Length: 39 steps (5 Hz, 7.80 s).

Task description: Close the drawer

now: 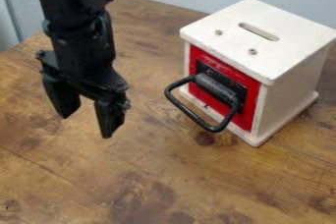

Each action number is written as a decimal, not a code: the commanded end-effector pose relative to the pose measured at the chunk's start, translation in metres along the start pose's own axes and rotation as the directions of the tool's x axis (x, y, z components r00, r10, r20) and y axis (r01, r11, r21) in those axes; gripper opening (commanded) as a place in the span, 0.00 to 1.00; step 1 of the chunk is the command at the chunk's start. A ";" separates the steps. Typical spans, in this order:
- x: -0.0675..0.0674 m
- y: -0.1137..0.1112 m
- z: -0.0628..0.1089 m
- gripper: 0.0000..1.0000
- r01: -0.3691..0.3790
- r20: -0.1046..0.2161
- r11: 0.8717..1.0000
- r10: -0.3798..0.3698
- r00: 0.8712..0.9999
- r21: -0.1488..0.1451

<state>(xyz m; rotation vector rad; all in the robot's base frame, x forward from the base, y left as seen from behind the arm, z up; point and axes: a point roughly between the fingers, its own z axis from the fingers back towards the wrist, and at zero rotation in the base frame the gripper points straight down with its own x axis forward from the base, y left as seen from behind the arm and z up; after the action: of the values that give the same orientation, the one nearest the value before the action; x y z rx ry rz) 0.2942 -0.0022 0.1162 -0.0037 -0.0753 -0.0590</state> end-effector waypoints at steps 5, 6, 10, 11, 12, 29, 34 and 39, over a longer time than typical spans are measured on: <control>0.085 -0.055 0.009 1.00 0.211 0.084 0.977 -0.210 0.974 -0.013; 0.115 -0.081 0.009 1.00 0.301 0.092 0.954 -0.298 0.950 -0.013; 0.153 -0.069 -0.036 1.00 0.303 0.128 0.953 -0.301 0.945 0.003; 0.154 -0.072 -0.045 1.00 0.302 0.134 0.953 -0.300 0.944 0.005; 0.155 -0.074 -0.053 1.00 0.301 0.123 0.953 -0.299 0.946 -0.004; 0.158 -0.034 0.014 1.00 0.464 0.154 0.883 -0.470 0.869 0.074; 0.142 -0.071 0.062 1.00 0.653 0.072 0.757 -0.650 0.756 -0.028; 0.135 -0.052 0.075 1.00 0.746 0.108 0.665 -0.740 0.664 -0.039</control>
<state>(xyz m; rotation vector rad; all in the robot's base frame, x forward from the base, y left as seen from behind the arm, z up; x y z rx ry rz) 0.4185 -0.0557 0.1721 -0.0825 -0.0745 -0.8774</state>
